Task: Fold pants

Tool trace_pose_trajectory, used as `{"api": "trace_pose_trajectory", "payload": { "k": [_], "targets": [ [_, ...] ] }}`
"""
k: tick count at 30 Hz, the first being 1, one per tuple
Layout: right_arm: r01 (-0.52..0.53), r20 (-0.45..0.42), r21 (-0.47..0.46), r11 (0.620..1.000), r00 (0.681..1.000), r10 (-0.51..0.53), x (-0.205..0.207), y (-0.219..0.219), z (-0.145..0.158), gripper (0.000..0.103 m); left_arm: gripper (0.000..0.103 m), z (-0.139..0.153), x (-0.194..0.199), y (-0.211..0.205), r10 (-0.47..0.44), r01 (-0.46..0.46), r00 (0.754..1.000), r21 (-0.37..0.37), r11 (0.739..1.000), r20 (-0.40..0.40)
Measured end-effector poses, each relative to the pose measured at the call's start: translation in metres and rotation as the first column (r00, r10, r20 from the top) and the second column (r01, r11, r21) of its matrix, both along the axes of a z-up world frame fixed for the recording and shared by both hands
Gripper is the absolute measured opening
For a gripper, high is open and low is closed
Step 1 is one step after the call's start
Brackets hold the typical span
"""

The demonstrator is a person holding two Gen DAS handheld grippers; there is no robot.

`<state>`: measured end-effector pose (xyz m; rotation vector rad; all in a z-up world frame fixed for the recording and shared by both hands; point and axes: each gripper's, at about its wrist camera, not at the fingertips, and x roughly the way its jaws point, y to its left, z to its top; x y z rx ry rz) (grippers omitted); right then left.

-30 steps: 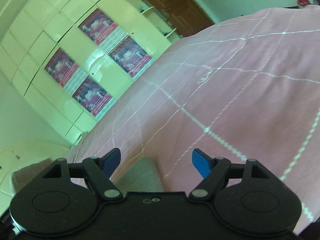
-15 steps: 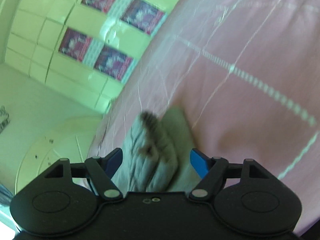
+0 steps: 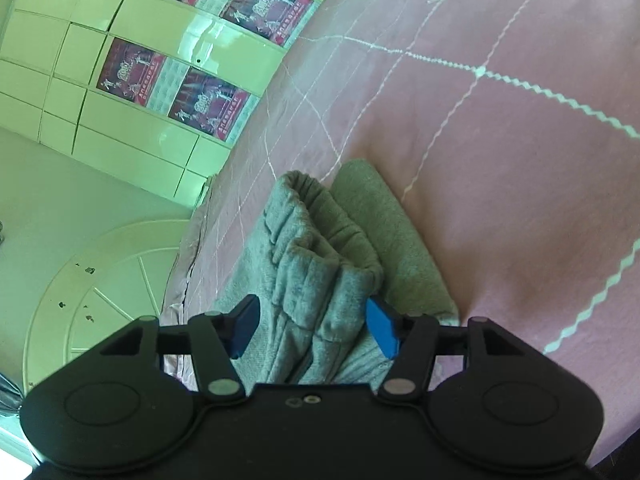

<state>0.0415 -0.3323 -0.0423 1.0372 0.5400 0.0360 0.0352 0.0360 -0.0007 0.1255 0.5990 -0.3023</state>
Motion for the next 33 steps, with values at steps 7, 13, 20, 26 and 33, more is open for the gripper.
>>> {"api": "trace_pose_trajectory", "payload": {
  "k": [7, 13, 20, 26, 33],
  "targets": [
    [0.008, -0.006, 0.033, 0.999, 1.000, -0.008, -0.001, 0.002, -0.003, 0.054, 0.103, -0.013, 0.028, -0.005, 0.045, -0.047, 0.998, -0.029, 0.998, -0.052],
    [0.007, 0.005, 0.047, 0.999, 1.000, -0.007, 0.005, 0.004, -0.008, 0.058, 0.103, -0.016, 0.030, -0.011, 0.085, -0.087, 0.996, -0.074, 0.993, -0.025],
    [0.056, 0.013, 0.063, 0.996, 0.998, -0.057, 0.002, -0.001, -0.010, 0.054, 0.103, -0.012, 0.027, -0.019, 0.118, -0.118, 0.991, -0.006, 0.993, 0.058],
    [0.017, -0.051, -0.016, 1.000, 0.999, -0.018, 0.022, 0.006, -0.009, 0.059, 0.103, -0.021, 0.033, -0.020, 0.110, -0.110, 0.994, -0.024, 0.994, -0.004],
    [-0.055, -0.090, -0.159, 0.986, 0.995, 0.041, 0.053, 0.030, 0.017, 0.030, 0.103, -0.030, 0.039, -0.020, 0.158, -0.159, 0.987, -0.038, 0.987, -0.014]
  ]
}}
